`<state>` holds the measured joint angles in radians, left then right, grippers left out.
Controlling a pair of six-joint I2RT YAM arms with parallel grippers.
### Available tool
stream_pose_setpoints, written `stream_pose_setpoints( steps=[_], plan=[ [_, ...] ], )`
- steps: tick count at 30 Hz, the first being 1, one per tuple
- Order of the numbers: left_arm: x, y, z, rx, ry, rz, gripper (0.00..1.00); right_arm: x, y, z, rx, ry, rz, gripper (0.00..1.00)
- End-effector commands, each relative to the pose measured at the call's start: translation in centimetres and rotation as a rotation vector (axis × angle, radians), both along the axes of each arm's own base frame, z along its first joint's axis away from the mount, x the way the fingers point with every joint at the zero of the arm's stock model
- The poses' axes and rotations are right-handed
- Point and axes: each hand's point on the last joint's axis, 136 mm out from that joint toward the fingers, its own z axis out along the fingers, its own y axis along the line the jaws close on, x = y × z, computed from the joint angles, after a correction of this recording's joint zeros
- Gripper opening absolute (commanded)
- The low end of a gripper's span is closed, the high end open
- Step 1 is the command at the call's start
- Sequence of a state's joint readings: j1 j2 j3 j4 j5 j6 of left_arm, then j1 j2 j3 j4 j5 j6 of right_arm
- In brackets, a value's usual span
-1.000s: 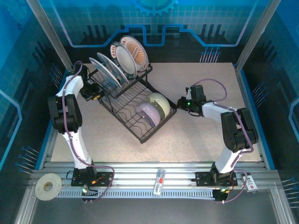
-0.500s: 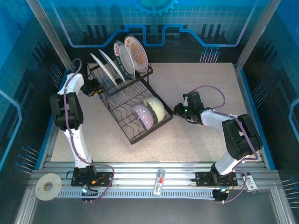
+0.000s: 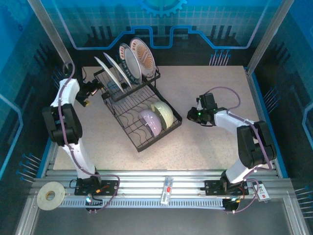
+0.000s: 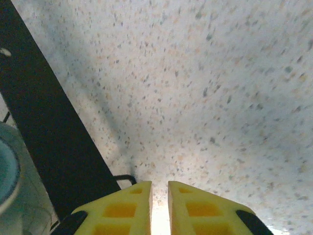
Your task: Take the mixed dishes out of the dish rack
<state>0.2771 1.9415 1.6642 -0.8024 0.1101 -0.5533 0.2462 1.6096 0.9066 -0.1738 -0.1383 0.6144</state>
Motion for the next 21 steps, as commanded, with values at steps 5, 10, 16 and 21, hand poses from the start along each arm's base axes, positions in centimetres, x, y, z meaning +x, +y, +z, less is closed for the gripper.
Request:
stream_pose_setpoints(
  steps=[5, 10, 16, 21],
  plan=[
    [-6.8, 3.5, 4.7, 0.016, -0.019, 0.172, 0.99, 1.5, -2.1, 3.6, -0.04, -0.059, -0.031, 0.31],
    [-10.7, 3.5, 10.1, 0.04, -0.142, 0.186, 0.99, 2.1, -2.5, 6.3, -0.044, -0.118, -0.029, 0.57],
    [-13.3, -1.9, 16.0, -0.002, -0.302, 0.115, 0.97, 2.7, -3.1, 11.9, -0.054, -0.263, -0.049, 1.0],
    [-14.2, -5.9, 19.7, -0.057, -0.453, 0.098, 0.94, 2.7, -2.5, 16.0, 0.035, -0.381, -0.047, 1.0]
  ],
)
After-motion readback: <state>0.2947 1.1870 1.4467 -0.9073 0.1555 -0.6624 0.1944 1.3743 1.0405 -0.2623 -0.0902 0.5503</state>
